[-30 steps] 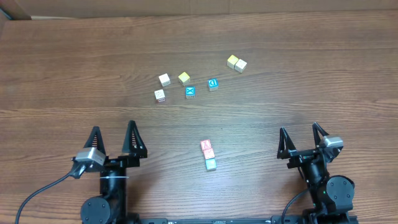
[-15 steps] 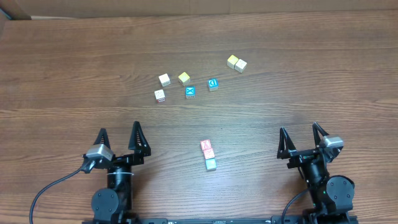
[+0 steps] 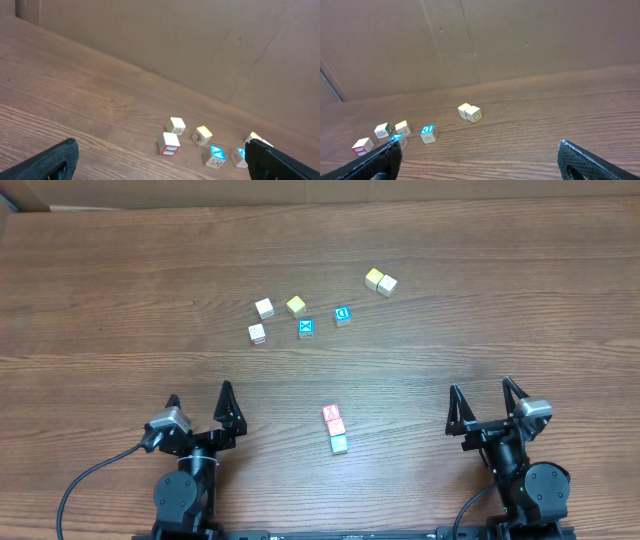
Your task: Flip 3 blocks
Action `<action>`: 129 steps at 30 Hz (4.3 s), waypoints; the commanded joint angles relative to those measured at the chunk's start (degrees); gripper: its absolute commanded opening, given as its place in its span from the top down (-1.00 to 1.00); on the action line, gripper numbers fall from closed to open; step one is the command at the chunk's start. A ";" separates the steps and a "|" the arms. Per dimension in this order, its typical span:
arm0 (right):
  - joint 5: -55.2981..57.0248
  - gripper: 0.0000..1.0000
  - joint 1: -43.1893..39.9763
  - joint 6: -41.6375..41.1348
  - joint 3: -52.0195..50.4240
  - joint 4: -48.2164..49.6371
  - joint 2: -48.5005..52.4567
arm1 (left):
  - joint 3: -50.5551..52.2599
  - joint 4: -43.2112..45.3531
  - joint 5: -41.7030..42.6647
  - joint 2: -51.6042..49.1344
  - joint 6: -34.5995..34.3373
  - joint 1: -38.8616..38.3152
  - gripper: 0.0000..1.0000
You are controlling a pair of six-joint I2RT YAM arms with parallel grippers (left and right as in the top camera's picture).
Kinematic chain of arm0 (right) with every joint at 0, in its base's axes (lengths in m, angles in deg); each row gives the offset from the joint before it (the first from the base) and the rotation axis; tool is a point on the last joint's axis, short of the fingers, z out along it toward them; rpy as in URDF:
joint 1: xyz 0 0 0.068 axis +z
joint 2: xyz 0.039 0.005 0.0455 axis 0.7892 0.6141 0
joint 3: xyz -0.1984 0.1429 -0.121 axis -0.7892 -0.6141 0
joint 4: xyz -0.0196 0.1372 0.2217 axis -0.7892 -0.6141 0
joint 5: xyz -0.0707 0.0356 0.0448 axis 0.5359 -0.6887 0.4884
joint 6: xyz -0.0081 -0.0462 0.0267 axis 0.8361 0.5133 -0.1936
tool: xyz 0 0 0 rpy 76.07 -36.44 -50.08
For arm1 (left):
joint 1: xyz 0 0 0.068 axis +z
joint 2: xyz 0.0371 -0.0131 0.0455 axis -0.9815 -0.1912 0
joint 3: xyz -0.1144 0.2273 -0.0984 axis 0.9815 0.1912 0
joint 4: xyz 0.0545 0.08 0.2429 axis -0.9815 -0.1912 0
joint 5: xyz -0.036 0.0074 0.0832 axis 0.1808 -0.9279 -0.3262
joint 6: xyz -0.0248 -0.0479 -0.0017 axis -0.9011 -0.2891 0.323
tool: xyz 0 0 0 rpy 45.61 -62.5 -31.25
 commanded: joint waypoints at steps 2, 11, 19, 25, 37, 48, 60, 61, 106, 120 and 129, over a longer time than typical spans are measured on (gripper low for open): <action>0.13 -1.00 -0.13 0.26 -0.61 0.28 -0.68 | 0.26 -0.46 2.14 0.76 4.44 0.39 -1.00; 0.13 -1.00 -0.13 0.26 -0.61 0.28 -0.68 | 0.17 -1.16 6.93 0.76 13.40 0.33 -0.99; 0.13 -1.00 -0.13 0.26 -0.61 0.28 -0.68 | 0.17 -0.92 6.86 0.76 12.48 0.33 -1.00; 0.13 -1.00 -0.13 0.26 -0.61 0.28 -0.68 | 0.17 -0.94 6.86 0.76 12.48 0.33 -0.99; 0.13 -1.00 -0.13 0.26 -0.61 0.28 -0.68 | 0.17 -0.94 6.86 0.74 12.48 0.33 -1.00; 0.13 -1.00 -0.13 0.26 -0.61 0.28 -0.68 | 0.17 -0.94 6.86 0.74 12.48 0.33 -0.99; 0.13 -1.00 -0.13 0.26 -0.61 0.28 -0.68 | 0.17 -0.92 6.86 0.74 12.48 0.33 -1.00; 0.13 -1.00 -0.13 0.26 -0.61 0.28 -0.68 | 0.17 -0.92 6.86 0.74 12.48 0.33 -1.00; 0.13 -1.00 -0.13 0.26 -0.61 0.28 -0.68 | 0.17 -0.94 6.86 0.74 12.48 0.33 -1.00; 0.13 -1.00 -0.13 0.26 -0.61 0.28 -0.68 | 0.17 -0.92 6.86 0.74 12.48 0.33 -0.99; 0.13 -1.00 -0.13 0.26 -0.61 0.28 -0.68 | 0.17 -0.94 6.86 0.74 12.48 0.33 -0.99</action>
